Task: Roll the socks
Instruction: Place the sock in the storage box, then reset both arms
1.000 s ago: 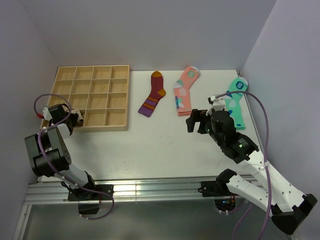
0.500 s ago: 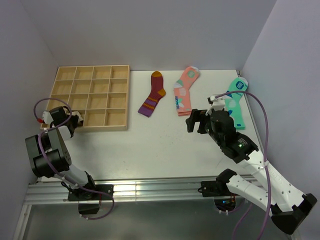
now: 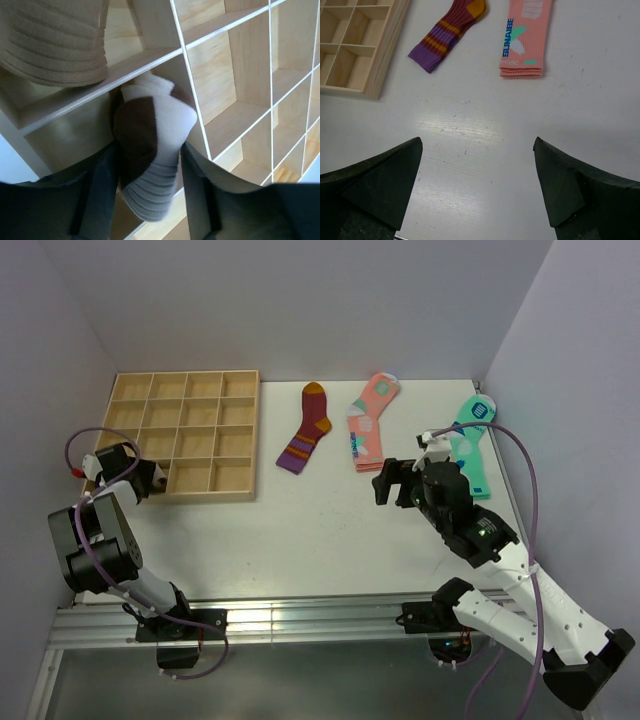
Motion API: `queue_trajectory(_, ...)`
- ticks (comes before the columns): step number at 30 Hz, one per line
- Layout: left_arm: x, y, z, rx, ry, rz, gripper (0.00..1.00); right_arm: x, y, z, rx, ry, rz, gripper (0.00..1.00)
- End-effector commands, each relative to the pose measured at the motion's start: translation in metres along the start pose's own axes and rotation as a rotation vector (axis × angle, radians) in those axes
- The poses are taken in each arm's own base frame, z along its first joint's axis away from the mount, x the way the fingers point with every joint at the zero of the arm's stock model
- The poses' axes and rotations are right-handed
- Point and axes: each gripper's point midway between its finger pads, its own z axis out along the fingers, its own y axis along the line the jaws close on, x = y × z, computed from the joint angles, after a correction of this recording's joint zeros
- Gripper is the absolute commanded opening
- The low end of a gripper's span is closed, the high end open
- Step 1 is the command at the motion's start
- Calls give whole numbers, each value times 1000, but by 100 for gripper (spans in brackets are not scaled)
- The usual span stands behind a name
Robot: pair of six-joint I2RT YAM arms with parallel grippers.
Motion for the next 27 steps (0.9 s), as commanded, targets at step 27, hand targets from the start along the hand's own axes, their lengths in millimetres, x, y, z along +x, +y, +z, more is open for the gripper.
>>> queue_trajectory(27, -35, -37, -40, 44, -52, 90, 61, -23, -3, -14, 4, -89, 16, 100)
